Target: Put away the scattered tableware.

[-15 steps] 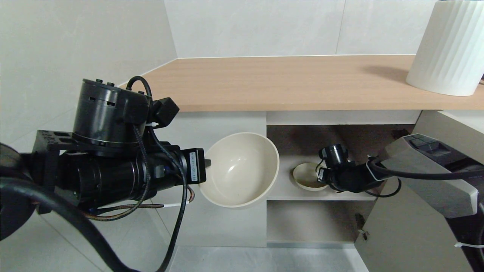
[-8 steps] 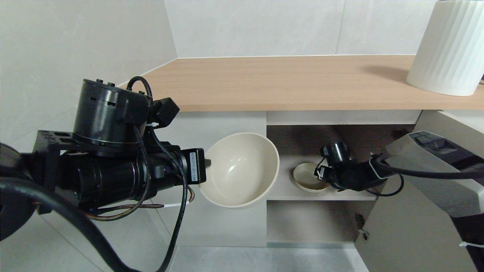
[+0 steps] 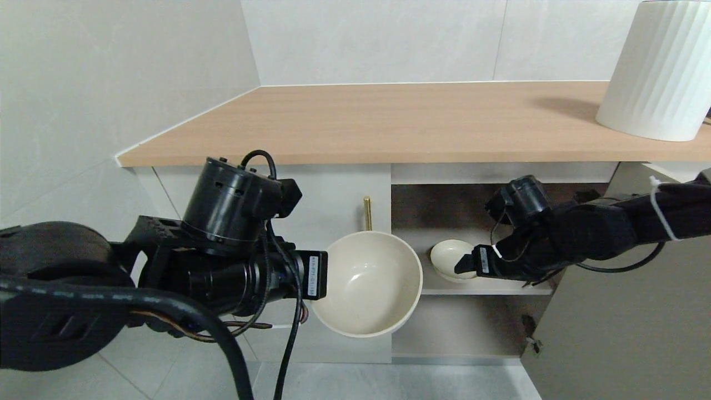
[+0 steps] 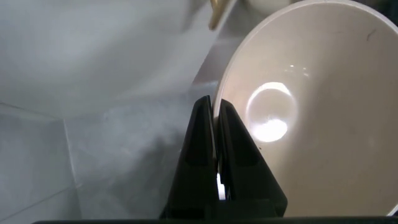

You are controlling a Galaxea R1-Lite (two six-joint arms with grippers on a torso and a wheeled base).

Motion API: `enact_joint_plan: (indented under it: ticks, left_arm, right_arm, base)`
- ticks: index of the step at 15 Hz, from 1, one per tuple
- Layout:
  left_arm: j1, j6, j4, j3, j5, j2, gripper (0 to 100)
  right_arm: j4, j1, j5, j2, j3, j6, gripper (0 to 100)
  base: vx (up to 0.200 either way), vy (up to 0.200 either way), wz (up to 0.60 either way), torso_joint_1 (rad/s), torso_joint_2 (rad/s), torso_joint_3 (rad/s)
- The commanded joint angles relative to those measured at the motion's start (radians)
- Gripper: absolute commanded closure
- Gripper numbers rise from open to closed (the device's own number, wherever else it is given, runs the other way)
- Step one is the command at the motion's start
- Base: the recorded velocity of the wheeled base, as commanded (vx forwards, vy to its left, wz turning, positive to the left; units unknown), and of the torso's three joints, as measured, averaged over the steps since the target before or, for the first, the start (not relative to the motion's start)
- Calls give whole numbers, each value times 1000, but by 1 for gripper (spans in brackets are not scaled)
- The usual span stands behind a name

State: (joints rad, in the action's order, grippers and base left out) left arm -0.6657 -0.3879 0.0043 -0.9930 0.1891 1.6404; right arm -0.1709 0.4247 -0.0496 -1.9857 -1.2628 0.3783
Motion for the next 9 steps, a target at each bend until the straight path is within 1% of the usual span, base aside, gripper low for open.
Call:
enact_joint_plan:
  ticks: [1, 2, 3, 5, 6, 8, 9]
  left_arm:
    - [-44, 47, 14, 25, 108, 133, 100]
    - [-64, 49, 14, 25, 142, 171, 100]
    - [-78, 47, 14, 25, 158, 200, 100]
    - [-92, 44, 10, 25, 165, 233, 100]
    - [-103, 43, 6, 22, 168, 257, 100]
    - [-126, 20, 2, 16, 168, 271, 100]
    - [-133, 14, -12, 14, 168, 271, 100]
  right_arm:
    - [-133, 92, 4, 245, 25, -32, 0]
    - [-157, 114, 4, 274, 29, -36, 0]
    - [-170, 129, 4, 294, 31, -38, 0]
    - [-182, 158, 4, 308, 37, -44, 0]
    - [-185, 206, 2, 315, 52, -45, 0]
    - [-182, 258, -6, 280, 66, -44, 0]
    - [-182, 272, -7, 252, 66, -44, 0]
  base:
    - [0, 0, 0, 0, 0, 0]
    - [0, 0, 0, 0, 0, 0]
    - [0, 0, 0, 0, 0, 0]
    - [0, 0, 0, 0, 0, 0]
    - [0, 0, 0, 0, 0, 0]
    - [0, 0, 0, 0, 0, 0]
    - [0, 0, 0, 0, 0, 0]
